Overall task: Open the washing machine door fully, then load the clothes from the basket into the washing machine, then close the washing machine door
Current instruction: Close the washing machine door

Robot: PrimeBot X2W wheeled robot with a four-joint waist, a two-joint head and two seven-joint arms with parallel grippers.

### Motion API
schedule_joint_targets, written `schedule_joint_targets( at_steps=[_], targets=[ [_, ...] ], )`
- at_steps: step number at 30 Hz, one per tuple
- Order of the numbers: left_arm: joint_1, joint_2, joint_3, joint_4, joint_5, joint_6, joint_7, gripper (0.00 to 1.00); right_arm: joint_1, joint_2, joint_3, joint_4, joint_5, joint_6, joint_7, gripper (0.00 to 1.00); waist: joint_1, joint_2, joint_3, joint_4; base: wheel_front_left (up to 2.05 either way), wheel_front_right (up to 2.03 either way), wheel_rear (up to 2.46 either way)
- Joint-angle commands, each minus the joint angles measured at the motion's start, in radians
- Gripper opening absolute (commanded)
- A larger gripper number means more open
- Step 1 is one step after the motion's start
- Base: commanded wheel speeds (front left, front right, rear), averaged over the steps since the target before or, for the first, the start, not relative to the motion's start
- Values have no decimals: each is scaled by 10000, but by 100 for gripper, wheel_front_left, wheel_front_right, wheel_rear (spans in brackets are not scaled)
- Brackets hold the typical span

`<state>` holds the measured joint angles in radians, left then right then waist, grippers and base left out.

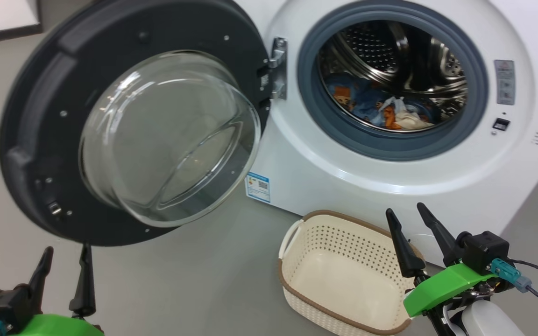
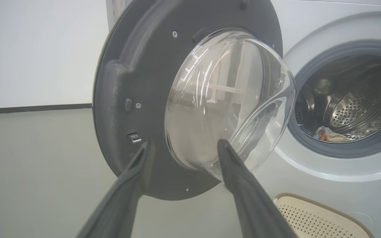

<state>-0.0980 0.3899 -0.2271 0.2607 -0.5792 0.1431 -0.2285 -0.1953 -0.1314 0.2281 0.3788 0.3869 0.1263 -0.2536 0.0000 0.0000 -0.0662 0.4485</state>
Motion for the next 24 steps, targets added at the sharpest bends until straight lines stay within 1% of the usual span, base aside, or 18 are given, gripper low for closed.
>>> schedule_joint_targets(
  at_steps=[1,7,13,24],
  targets=[
    [-316,325,391,-325,36,87,-16,100,-84,-32,191,-226,77,44,-82,100,0,0,19,227,0,0,0],
    [-268,350,522,-439,7,107,-115,100,-159,-5,288,-211,58,44,-82,100,0,0,118,364,0,0,0],
    [-211,145,809,-562,-137,65,-246,100,-240,-49,388,-257,189,44,-82,100,0,0,161,390,0,0,0],
    [-186,168,752,-346,109,147,-260,100,-240,-156,406,-227,85,44,-82,100,0,0,99,329,0,0,0]
  ],
)
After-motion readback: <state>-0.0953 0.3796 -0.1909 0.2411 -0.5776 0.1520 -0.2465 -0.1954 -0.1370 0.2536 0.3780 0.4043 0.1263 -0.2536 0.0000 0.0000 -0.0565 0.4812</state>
